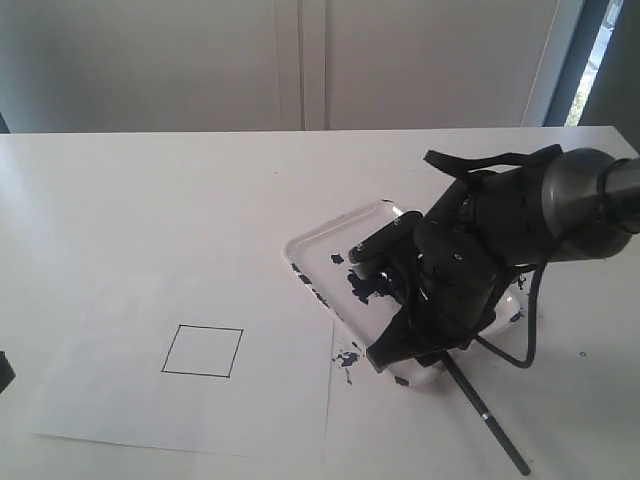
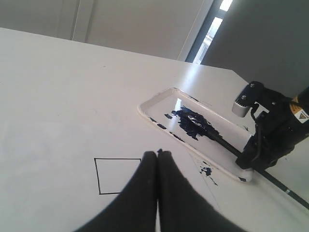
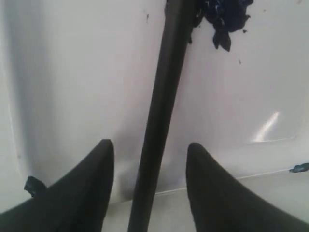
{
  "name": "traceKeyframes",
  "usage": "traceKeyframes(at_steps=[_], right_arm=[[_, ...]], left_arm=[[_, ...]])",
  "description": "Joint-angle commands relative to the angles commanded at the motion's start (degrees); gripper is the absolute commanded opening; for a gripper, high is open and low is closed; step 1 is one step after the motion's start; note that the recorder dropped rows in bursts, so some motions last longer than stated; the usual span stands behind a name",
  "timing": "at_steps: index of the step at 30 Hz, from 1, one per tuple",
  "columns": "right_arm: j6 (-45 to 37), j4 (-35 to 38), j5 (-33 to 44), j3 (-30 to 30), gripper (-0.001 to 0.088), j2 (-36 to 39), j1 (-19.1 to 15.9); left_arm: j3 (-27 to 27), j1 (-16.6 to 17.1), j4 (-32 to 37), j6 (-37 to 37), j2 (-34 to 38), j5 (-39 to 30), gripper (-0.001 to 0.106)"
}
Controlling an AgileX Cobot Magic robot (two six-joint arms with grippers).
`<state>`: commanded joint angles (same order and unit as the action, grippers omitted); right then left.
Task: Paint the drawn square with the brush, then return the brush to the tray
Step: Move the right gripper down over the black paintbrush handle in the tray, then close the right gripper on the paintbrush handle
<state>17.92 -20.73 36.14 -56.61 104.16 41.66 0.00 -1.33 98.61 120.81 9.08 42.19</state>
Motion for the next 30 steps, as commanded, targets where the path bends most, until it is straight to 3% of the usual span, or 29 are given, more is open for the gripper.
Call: traceKeyframes(at_steps=[13,22,30], right_arm=[[0.21,-0.31,2.71,0.00,0.0000,-0.11,0.00],[-0.35,-4.52,15.98,-3.47,0.0000,-7.98,0.00],[-10.71,-1.98,33.82,-11.59,0.0000,-12.07,0.00]], left_arm=[[0.00,0.00,0.00,0.00,0.00,0.00,0.000],[0.00,0.00,0.00,0.00,0.00,0.00,0.000],[0.00,0.00,0.00,0.00,0.00,0.00,0.000]])
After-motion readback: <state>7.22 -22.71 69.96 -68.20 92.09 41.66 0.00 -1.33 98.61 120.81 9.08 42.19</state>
